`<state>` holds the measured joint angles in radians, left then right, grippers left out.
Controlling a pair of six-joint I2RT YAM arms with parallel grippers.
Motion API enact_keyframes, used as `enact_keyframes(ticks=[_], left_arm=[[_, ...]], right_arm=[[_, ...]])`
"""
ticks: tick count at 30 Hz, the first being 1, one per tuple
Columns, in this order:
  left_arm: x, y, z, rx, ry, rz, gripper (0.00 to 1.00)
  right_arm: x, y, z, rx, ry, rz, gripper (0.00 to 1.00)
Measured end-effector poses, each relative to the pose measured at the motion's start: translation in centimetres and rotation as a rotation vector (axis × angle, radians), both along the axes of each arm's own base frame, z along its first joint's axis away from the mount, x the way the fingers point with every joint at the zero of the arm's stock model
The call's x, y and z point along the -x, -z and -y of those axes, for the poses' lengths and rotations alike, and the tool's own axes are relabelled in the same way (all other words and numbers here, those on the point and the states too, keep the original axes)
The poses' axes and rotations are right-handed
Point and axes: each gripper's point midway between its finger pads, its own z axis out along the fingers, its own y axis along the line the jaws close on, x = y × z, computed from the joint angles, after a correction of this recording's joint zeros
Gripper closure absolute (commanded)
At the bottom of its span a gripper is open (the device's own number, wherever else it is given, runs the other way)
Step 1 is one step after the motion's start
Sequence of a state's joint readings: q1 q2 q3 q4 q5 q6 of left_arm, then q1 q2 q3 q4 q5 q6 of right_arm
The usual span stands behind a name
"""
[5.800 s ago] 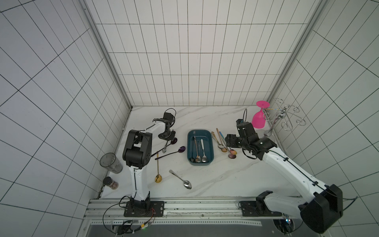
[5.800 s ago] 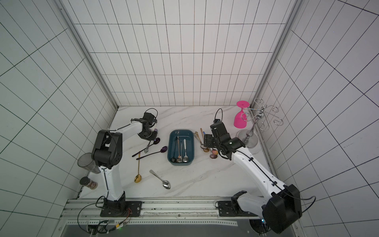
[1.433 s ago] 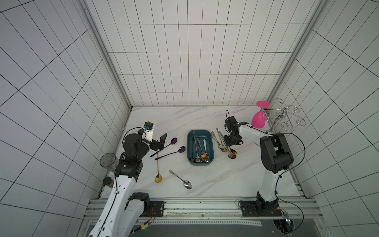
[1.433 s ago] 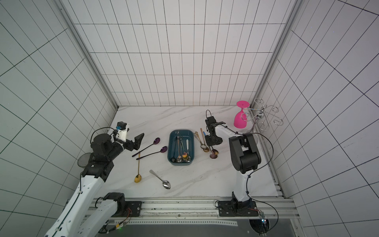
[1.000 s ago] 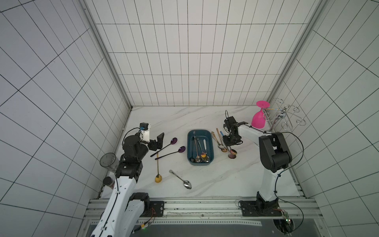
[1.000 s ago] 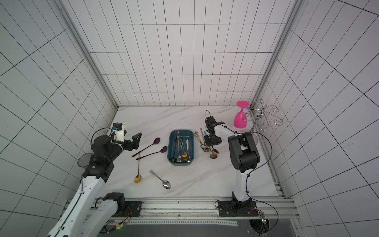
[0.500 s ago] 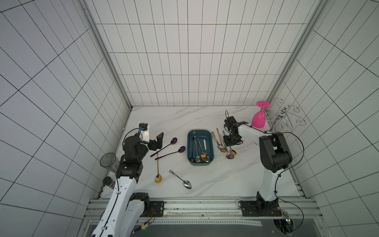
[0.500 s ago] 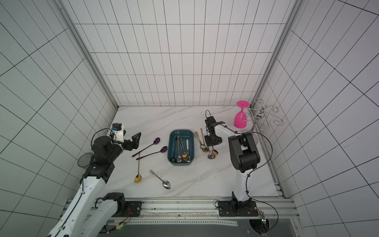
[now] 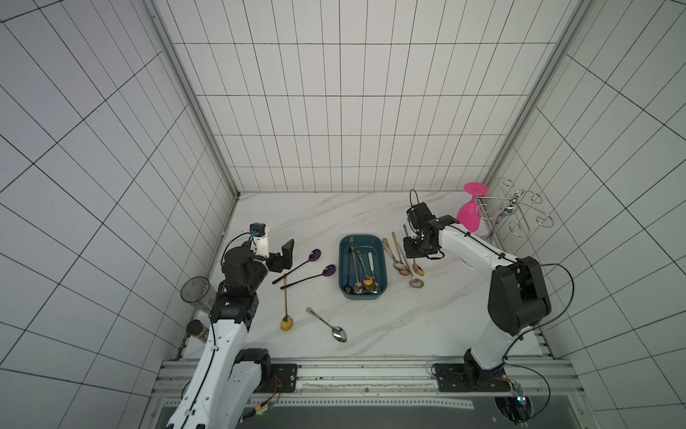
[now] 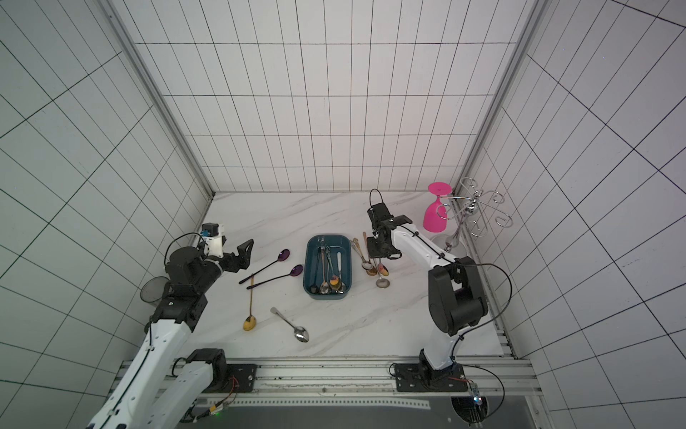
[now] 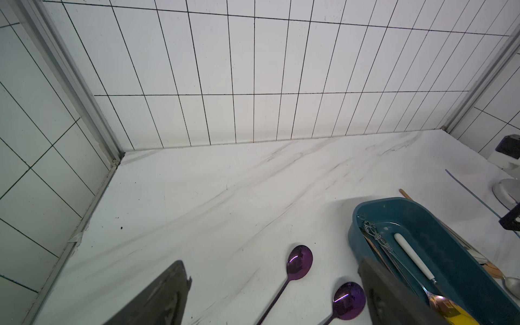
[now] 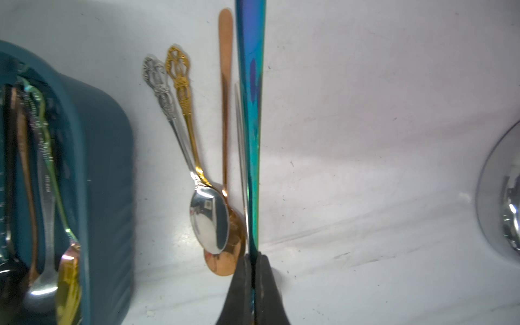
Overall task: Put the spoon into the storage box
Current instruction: Place the spoon in the storage box, then adjust the spoon in the storage box.
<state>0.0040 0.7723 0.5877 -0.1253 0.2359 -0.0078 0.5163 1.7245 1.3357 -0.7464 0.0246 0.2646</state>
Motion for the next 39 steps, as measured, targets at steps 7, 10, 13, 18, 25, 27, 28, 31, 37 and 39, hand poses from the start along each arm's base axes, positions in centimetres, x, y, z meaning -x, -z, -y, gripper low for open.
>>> enact_keyframes(ticks=[7,10,13,18,25,27,28,31,37,39], left_arm=[[0.0,0.0,0.0,-0.001,0.0,0.001,0.04],[0.1,0.0,0.0,-0.004,0.001,0.004,0.04],[0.1,0.0,0.0,-0.005,0.001,0.004,0.04],[0.1,0.0,0.0,-0.008,0.003,0.005,0.05],[0.1,0.0,0.3,-0.027,0.028,0.01,0.07],[0.2,0.1,0.5,-0.041,0.04,0.007,0.08],[0.3,0.3,0.6,-0.049,0.047,0.005,0.08],[0.4,0.7,0.9,-0.087,0.075,-0.003,0.09],[1.3,2.1,2.5,-0.191,0.195,-0.052,0.1],[1.8,2.6,3.2,-0.243,0.25,-0.063,0.1]], right_arm=[[1.6,-1.3,-5.4,-0.124,0.004,0.016,0.97],[1.7,-2.0,-7.5,-0.182,0.012,0.035,0.96],[1.7,-2.4,-9.5,-0.246,0.03,0.031,0.96],[1.7,-1.6,-12.3,-0.324,0.052,0.01,0.96],[2.1,0.3,-14.7,-0.343,0.058,-0.045,0.83],[1.9,0.3,-15.1,-0.348,0.057,-0.045,0.75],[1.9,0.1,-15.2,-0.352,0.053,-0.042,0.71],[1.7,-0.3,-15.4,-0.359,0.049,-0.031,0.67],[1.6,-2.2,-14.6,-0.347,0.036,0.023,0.62],[1.3,-4.0,-14.0,-0.355,0.027,0.068,0.61]])
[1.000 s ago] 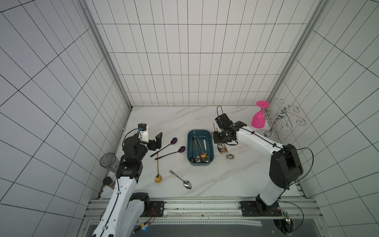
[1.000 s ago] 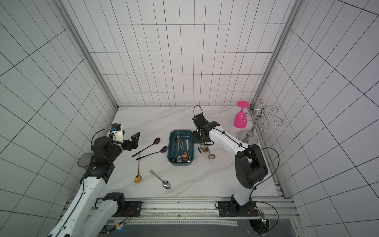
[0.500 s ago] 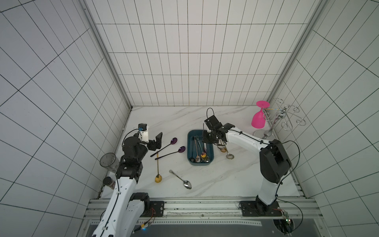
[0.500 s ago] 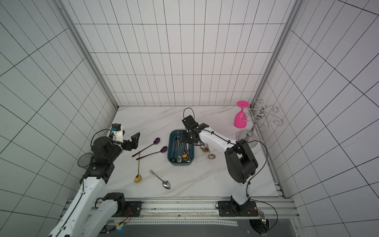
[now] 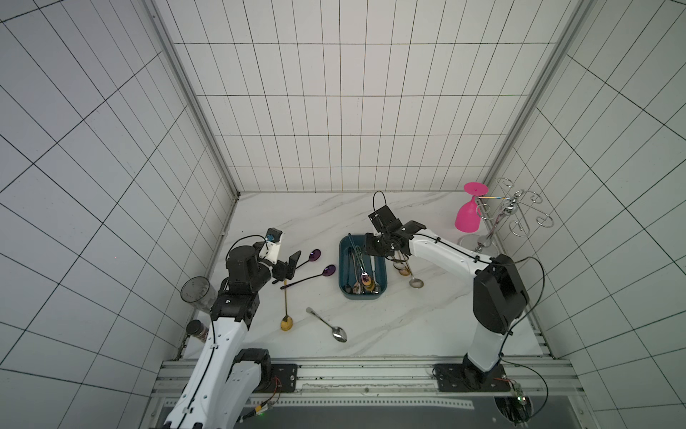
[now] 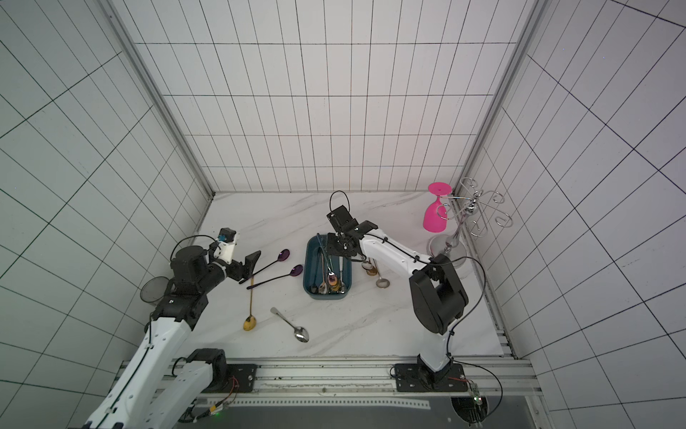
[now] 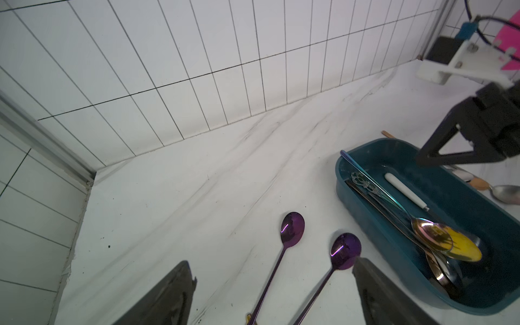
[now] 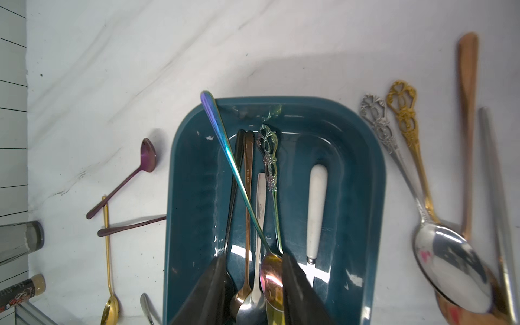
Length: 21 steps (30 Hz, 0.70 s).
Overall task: Put the spoon into the storage box
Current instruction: Adjust the spoon in the storage box.
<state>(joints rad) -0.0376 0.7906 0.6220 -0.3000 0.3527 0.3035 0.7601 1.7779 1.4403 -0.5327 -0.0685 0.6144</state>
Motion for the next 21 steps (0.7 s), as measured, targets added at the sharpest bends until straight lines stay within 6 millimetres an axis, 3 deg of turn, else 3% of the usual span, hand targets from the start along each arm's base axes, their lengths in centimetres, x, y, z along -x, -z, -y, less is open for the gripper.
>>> enact_keyframes(ticks=[4,8,12,17,21], left_arm=[[0.8,1.2,0.8,-0.106,0.097,-0.029,0.11],[1.7,2.6,1.2,-0.183,0.163,-0.059,0.12],[2.2,3.5,1.4,-0.211,0.202,-0.083,0.13],[2.7,3.9,1.5,-0.217,0.22,-0.101,0.13],[2.9,3.9,1.5,-0.212,0.221,-0.104,0.13]], right_arm=[[-0.2,-3.9,1.5,-0.022,0.006,0.097,0.59],[-0.1,-4.5,2.6,-0.022,0.003,0.126,0.59],[-0.4,-1.7,1.9,0.013,-0.021,0.082,0.58],[-0.7,3.7,-0.1,0.092,-0.08,-0.006,0.57],[-1.7,5.7,-1.7,0.116,-0.109,-0.024,0.57]])
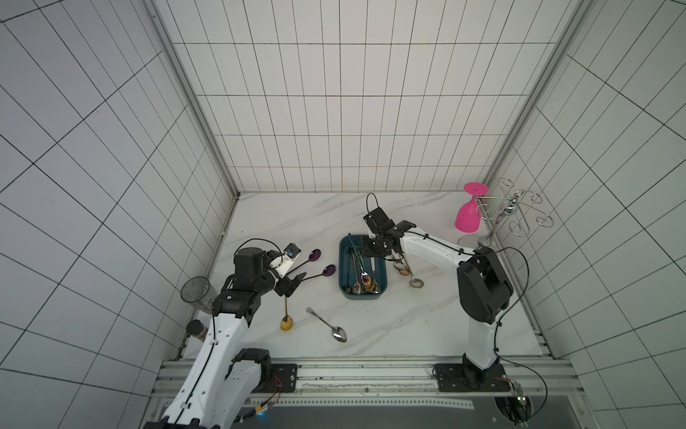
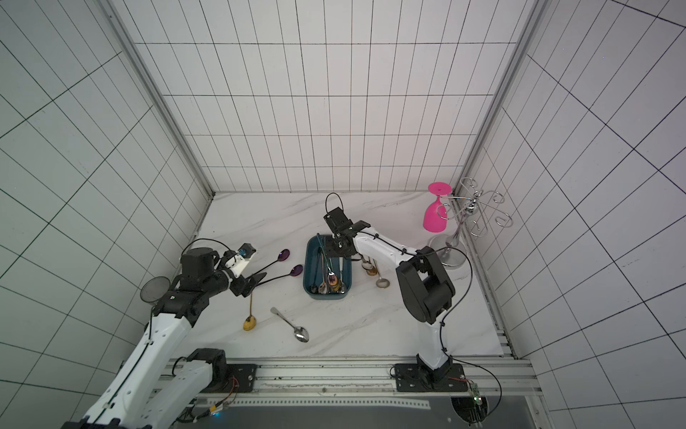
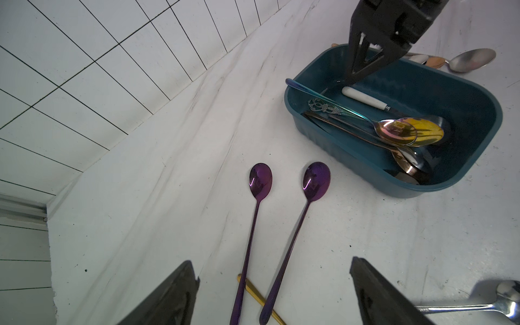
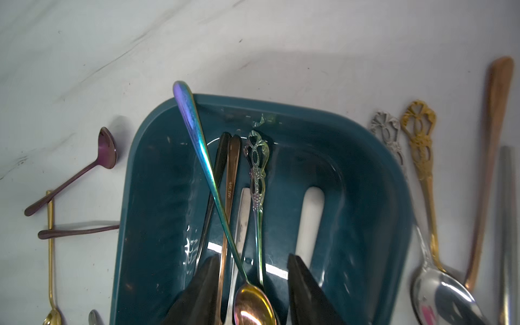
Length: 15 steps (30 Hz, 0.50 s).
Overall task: Put the spoon into the storage box
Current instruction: Adjust the spoon in the storage box.
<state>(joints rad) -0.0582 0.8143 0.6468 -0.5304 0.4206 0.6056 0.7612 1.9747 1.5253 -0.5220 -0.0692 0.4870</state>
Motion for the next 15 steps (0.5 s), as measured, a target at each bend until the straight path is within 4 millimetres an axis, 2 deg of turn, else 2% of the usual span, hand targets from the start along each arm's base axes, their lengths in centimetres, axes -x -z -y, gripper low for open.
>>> enact_keyframes(ticks=[8,11,15], left_arm=[[0.1,-0.3,0.1,0.016,-0.007,0.0,0.13],[0.2,-0.2,0.1,0.019,-0.007,-0.003,0.13],[0.3,-0.3,0.3,0.021,0.0,-0.002,0.13]], right_arm=[[-2.8,-0.1,-3.3,-0.013,-0.039,0.038,0.58],[-3.8,0.1,-4.1,-0.01,-0.05,0.048,0.64],[-4.3,1.1,-4.6,0.011,-0.062,0.04,0.79]])
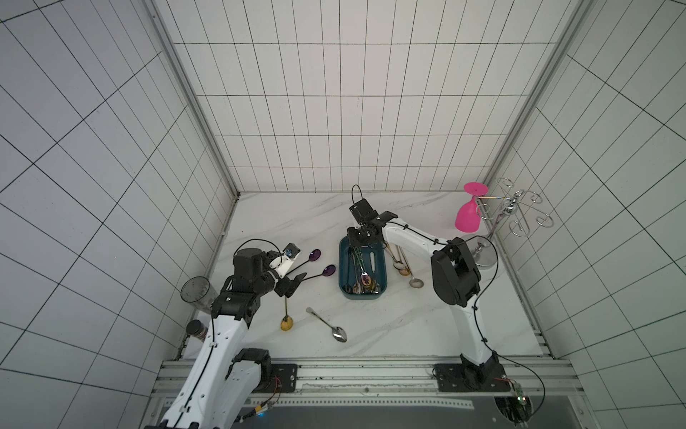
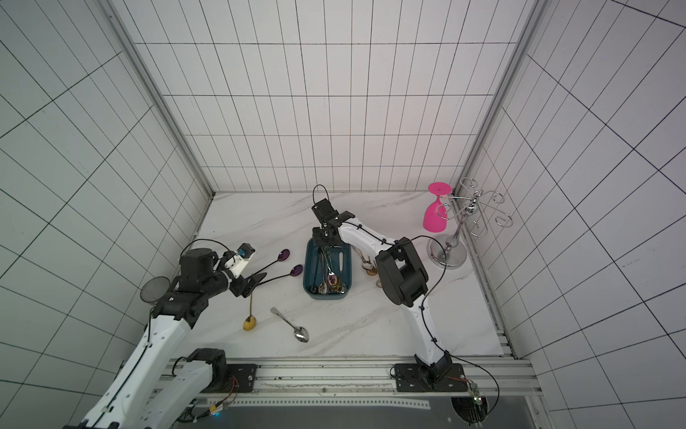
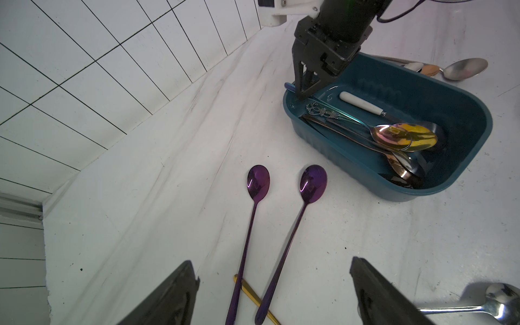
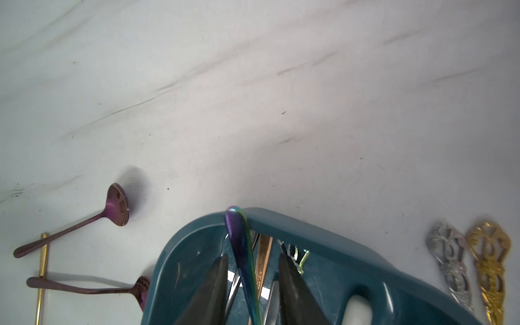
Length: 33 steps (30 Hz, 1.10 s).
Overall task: Put the spoon into the storage box
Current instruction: Adjust the spoon in the storage box.
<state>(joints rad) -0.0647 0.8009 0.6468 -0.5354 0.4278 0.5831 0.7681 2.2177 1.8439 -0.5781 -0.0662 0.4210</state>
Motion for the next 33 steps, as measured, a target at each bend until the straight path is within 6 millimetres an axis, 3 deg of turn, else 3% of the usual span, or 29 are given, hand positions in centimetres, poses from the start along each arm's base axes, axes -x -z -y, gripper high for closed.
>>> enact_keyframes(ticks=[7,16,22,28,33], left_arm=[[0.0,0.0,0.1,-0.001,0.005,0.001,0.13],[0.4,0.5,0.4,-0.093,0.09,0.037,0.17],[1.2,2.3,0.7,-0.177,0.18,0.003,0.2],[2.1,4.4,1.3,-0.242,0.287,-0.084,0.21],[1.9,5.2,1.4,-0.283,0.344,-0.137,0.24]], right_arm=[[0.0,0.3,0.1,0.015,-0.006,-0.005,0.99],[1.1,-0.1,1.4,0.04,0.011,-0.008,0.99],[2.5,-0.1,2.8,0.044,0.043,-0.032,0.9],[3.1,-0.5,3.6,0.037,0.072,-0.039,0.69],[3.6,-4.3,4.6,0.005,0.082,0.021,0.63]])
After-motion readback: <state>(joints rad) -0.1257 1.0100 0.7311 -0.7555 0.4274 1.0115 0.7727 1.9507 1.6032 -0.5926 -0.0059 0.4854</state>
